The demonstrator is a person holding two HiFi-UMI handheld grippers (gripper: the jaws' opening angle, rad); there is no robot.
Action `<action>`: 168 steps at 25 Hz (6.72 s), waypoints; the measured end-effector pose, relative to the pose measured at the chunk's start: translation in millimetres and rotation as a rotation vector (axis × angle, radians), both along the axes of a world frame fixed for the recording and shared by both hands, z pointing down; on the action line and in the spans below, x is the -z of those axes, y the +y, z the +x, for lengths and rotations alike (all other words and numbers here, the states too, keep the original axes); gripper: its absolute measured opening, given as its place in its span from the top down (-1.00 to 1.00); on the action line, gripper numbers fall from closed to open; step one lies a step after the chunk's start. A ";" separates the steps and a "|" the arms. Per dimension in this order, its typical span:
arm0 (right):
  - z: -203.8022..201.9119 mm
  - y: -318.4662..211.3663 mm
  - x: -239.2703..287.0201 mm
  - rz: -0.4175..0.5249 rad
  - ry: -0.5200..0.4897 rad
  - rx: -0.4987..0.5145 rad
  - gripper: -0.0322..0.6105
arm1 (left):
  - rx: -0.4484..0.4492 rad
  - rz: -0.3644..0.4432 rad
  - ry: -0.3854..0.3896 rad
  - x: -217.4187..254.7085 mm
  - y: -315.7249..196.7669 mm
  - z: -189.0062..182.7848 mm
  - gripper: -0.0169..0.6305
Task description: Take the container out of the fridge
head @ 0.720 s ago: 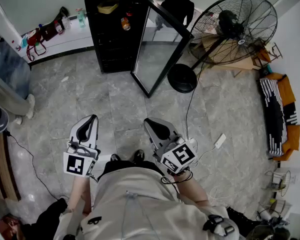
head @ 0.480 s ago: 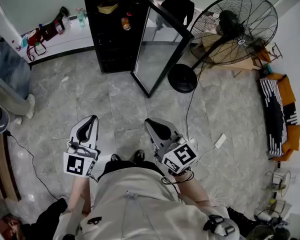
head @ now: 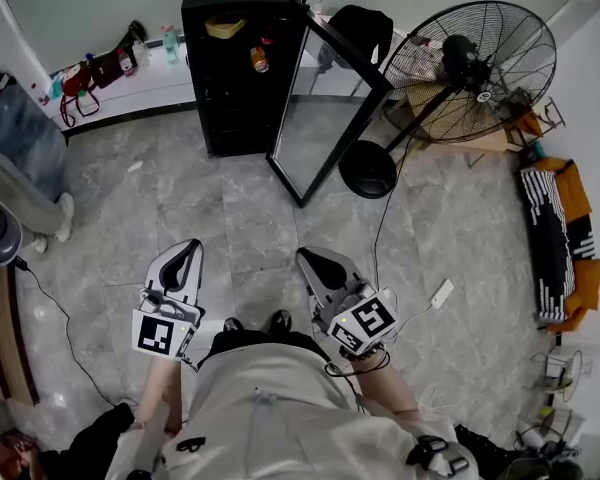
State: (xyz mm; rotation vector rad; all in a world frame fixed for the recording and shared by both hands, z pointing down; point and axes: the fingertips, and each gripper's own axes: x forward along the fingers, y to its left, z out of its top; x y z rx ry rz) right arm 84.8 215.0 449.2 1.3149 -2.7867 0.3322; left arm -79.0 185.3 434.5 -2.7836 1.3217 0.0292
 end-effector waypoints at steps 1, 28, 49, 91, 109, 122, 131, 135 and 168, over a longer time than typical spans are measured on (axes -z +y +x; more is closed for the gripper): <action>0.4 0.1 -0.2 0.000 0.003 -0.004 0.85 | -0.001 0.001 0.000 -0.4 0.7 -0.8 0.92; -0.8 -9.1 4.6 0.034 0.071 -0.095 -0.17 | -0.009 0.000 0.017 1.6 12.7 -14.3 0.92; -13.8 -51.7 -20.0 0.018 0.062 -0.157 -0.17 | -0.055 -0.011 -0.003 -20.0 -28.0 -50.5 0.92; 32.0 -488.3 -0.1 0.048 0.097 -0.048 -0.17 | 0.115 -0.105 0.017 -12.4 -402.1 -23.8 0.92; -54.7 -638.8 -48.0 0.189 0.691 0.157 -0.17 | 0.125 -0.105 0.043 -6.6 -443.9 -79.9 0.92; -119.2 -728.1 -120.9 0.282 1.205 0.333 -0.16 | 0.217 -0.145 0.047 -28.5 -435.8 -127.5 0.92; -129.9 -764.0 -165.1 0.218 1.435 0.415 -0.16 | 0.244 -0.164 0.040 -38.8 -425.0 -147.1 0.92; -128.0 -769.1 -176.4 0.178 1.519 0.449 -0.16 | 0.246 -0.179 0.042 -39.6 -419.4 -154.4 0.92; -119.7 -531.4 -92.4 0.289 1.316 0.685 0.58 | 0.003 -0.159 0.056 -23.0 -455.1 -98.7 0.92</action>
